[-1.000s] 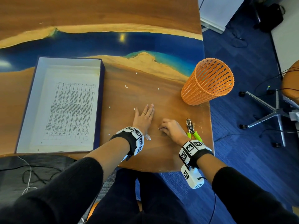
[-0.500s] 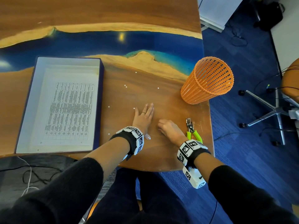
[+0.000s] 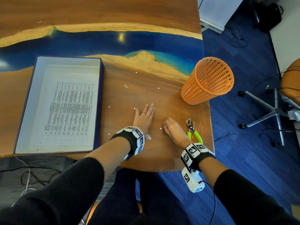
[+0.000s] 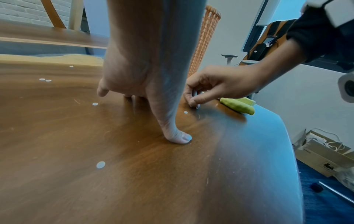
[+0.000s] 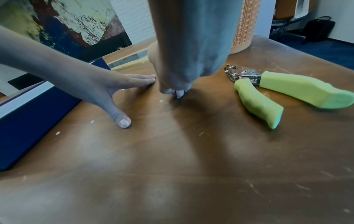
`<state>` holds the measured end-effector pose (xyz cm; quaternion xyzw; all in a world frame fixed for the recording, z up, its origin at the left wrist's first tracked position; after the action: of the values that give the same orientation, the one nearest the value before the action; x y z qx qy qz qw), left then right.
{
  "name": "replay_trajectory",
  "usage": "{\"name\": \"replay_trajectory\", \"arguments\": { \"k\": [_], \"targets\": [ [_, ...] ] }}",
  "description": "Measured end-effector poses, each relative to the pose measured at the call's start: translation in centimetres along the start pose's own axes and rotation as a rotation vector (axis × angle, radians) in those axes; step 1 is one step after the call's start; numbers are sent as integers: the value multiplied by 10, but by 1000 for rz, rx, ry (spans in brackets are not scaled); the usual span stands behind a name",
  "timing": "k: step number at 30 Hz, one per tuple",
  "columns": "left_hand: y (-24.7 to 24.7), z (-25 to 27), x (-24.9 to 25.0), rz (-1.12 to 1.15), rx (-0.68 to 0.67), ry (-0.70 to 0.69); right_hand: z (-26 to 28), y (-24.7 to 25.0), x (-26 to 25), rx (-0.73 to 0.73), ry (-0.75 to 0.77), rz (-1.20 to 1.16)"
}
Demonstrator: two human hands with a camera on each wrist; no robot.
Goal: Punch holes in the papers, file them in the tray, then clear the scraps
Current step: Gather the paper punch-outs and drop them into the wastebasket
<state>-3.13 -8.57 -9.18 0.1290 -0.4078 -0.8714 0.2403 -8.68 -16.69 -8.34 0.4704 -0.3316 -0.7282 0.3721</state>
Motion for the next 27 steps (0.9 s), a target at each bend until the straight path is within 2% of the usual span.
{"name": "replay_trajectory", "arguments": {
  "k": [10,27],
  "targets": [
    [-1,0,0,-8,-2,4,3,0,-6,-28,60,-44],
    [-3,-3,0,2,-12,6,-6,-5,-15,-77,86,134]
  ]
}}
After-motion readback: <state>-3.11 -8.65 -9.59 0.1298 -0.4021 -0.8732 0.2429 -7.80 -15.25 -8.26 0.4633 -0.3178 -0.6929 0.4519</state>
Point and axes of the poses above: each hand's wrist, its own z-axis away from the middle knuckle, its own y-axis out of the back of the hand, x = y × z, the point moved 10 cm from there along -z, towards the middle knuckle, and after that the axes turned 4 degrees about -y, right-handed, at the moved point
